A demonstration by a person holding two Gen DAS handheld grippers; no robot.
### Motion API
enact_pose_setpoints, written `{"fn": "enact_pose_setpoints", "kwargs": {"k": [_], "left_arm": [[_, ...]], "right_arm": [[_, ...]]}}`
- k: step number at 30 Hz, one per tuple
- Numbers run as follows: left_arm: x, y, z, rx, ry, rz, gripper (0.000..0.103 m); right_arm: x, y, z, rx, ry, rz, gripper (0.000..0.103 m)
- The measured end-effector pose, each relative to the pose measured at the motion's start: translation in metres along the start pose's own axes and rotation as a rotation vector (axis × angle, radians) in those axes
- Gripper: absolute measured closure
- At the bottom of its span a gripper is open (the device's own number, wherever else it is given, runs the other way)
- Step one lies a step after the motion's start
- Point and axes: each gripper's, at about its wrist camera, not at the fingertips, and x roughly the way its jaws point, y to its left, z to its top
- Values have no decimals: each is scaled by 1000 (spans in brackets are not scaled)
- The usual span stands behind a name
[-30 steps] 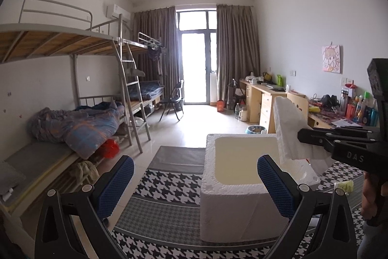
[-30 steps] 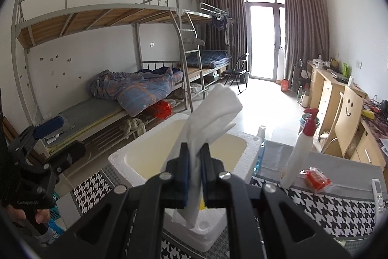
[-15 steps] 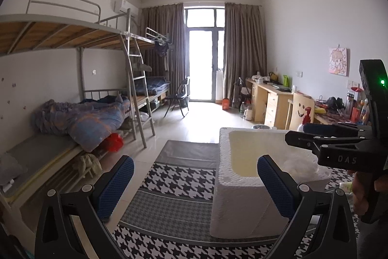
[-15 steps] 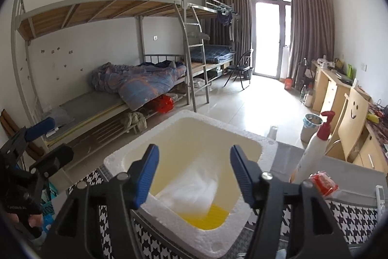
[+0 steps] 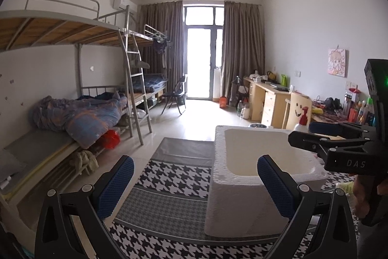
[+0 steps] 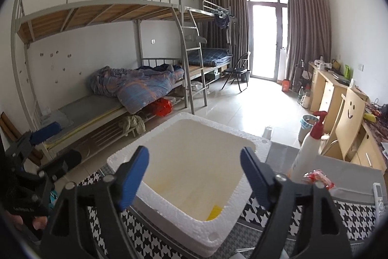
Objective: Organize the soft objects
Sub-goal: 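Move both tools back from the foam box toward the table items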
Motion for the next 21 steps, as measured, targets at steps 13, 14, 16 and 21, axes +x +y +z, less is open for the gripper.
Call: {"fn": "enact_pose_setpoints", "kwargs": {"k": [13, 14, 16, 21], "left_arm": [[-10, -16, -2, 22, -6, -30, 1], [-11, -18, -2, 21, -8, -36, 1], [-14, -22, -3, 24, -12, -44, 1], [-22, -33, -5, 37, -23, -65, 1]], "right_arm": [[-30, 1, -4, -14, -64, -24, 2], [-32, 1, -5, -20, -68, -29, 2], [-39, 0, -7, -27, -84, -29, 2], [-55, -3, -11, -11, -124, -24, 2]]}}
